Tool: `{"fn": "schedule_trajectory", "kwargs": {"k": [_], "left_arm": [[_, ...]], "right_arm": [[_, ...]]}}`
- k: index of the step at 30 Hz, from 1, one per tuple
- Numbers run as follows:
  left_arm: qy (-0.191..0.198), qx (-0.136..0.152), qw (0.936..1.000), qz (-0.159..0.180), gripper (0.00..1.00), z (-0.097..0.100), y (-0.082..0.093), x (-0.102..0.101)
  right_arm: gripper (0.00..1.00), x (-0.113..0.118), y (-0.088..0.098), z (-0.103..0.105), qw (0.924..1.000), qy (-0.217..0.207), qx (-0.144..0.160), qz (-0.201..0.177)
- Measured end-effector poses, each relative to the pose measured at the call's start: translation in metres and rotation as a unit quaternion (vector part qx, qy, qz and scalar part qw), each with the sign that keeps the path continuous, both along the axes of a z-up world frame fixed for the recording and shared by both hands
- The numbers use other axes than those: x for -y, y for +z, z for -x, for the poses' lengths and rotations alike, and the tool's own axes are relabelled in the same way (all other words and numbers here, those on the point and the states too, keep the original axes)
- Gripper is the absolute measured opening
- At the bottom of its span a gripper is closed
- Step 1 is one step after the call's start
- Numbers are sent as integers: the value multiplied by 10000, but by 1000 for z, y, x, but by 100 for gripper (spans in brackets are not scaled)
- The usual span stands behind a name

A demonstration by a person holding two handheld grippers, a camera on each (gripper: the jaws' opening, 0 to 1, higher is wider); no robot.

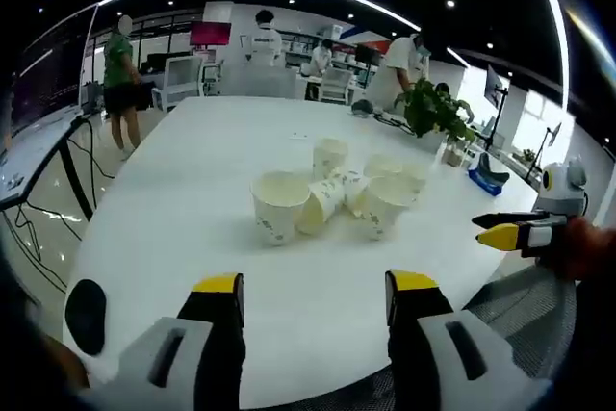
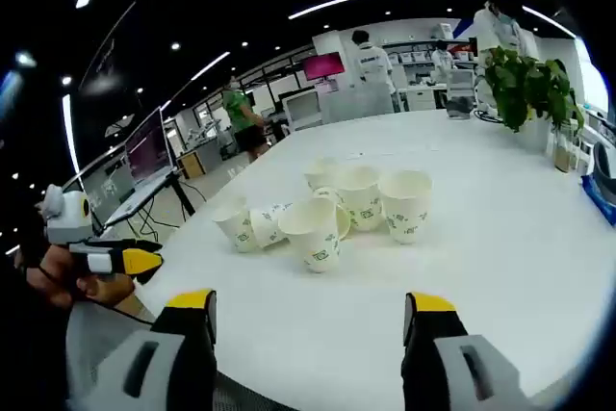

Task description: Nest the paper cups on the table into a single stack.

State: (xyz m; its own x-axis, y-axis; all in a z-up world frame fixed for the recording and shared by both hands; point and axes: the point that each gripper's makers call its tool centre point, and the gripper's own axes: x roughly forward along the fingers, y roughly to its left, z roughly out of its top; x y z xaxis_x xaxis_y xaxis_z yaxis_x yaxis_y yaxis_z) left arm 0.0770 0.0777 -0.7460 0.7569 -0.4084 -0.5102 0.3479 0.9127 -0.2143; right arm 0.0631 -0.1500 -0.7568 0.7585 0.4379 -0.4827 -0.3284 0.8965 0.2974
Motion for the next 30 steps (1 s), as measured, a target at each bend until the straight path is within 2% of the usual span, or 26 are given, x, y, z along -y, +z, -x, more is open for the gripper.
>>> {"fn": "schedule_trajectory", "kwargs": {"k": [9,30], "left_arm": [[-7,-67,10000,-42,57,0,-5,-1],[-59,-90,9999,-57,61,0,-8,0]], "right_arm": [[80,-2,2,1,10000,8,-20,4],[80,-3,0,2,10000,49,-66,28]]}}
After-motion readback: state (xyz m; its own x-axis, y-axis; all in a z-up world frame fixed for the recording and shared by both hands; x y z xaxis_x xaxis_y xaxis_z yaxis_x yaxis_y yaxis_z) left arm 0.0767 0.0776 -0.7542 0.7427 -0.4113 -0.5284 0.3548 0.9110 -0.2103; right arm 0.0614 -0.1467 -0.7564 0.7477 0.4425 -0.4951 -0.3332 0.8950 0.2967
